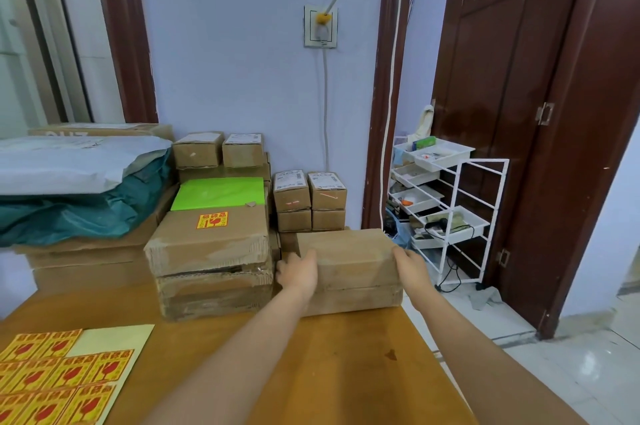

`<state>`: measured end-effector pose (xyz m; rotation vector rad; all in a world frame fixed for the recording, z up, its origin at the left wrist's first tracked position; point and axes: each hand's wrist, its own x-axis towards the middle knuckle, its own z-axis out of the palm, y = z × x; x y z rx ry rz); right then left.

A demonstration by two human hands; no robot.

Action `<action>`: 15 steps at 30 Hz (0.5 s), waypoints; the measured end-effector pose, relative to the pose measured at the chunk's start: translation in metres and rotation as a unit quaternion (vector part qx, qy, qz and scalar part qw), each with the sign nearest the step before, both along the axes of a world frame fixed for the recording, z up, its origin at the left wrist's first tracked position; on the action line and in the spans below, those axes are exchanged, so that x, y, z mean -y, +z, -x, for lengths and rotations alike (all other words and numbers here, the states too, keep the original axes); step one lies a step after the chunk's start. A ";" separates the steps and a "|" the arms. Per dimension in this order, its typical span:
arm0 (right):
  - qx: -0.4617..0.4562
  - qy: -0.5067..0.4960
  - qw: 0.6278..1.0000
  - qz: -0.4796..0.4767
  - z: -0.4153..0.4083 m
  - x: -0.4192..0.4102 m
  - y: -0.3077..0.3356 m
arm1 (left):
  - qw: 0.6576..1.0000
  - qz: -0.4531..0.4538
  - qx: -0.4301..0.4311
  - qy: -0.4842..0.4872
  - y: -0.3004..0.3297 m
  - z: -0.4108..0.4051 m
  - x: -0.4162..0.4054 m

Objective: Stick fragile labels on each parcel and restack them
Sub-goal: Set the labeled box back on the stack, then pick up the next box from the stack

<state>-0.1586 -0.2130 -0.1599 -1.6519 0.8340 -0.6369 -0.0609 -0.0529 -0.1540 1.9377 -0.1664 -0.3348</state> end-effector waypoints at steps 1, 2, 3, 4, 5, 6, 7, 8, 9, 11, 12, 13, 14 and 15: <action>0.002 -0.004 1.000 -0.002 0.004 -0.001 0.001 | 1.000 0.009 -0.005 -0.001 0.000 0.004 -0.003; 0.003 -0.010 1.000 -0.005 0.009 -0.003 0.002 | 1.000 0.017 -0.008 -0.002 0.001 0.008 -0.007; 0.002 -0.017 1.000 -0.008 0.013 -0.004 0.003 | 1.000 0.025 -0.008 -0.003 0.000 0.012 -0.010; -0.002 -0.018 1.000 -0.008 0.018 -0.006 0.003 | 0.999 0.031 -0.005 -0.007 0.000 0.017 -0.015; 0.000 -0.016 1.000 -0.008 0.023 -0.008 0.003 | 0.999 0.038 -0.001 -0.013 0.000 0.022 -0.019; 0.002 -0.015 1.000 -0.009 0.027 -0.009 0.003 | 0.999 0.044 0.007 -0.023 -0.001 0.027 -0.024; 0.005 -0.017 1.000 -0.008 0.032 -0.011 0.002 | 0.998 0.051 0.014 -0.033 0.000 0.033 -0.028; 0.006 -0.020 1.000 -0.004 0.036 -0.011 0.000 | 0.997 0.057 0.018 -0.043 0.000 0.040 -0.033; 0.005 -0.019 1.000 0.002 0.040 -0.013 -0.002 | 0.997 0.063 0.020 -0.050 0.000 0.047 -0.037; 0.000 -0.011 1.000 0.008 0.048 -0.016 -0.006 | 0.995 0.075 0.020 -0.059 -0.002 0.059 -0.044; -0.002 -0.007 1.000 0.007 0.052 -0.018 -0.007 | 0.995 0.081 0.016 -0.062 -0.003 0.064 -0.047; -0.005 -0.003 1.000 0.004 0.056 -0.021 -0.009 | 0.994 0.092 0.010 -0.061 -0.005 0.068 -0.050; -0.005 0.001 1.000 0.001 0.060 -0.023 -0.010 | 0.993 0.105 -0.004 -0.055 -0.007 0.071 -0.053; -0.003 0.008 1.000 -0.005 0.064 -0.028 -0.010 | 0.991 0.121 -0.023 -0.048 -0.008 0.073 -0.056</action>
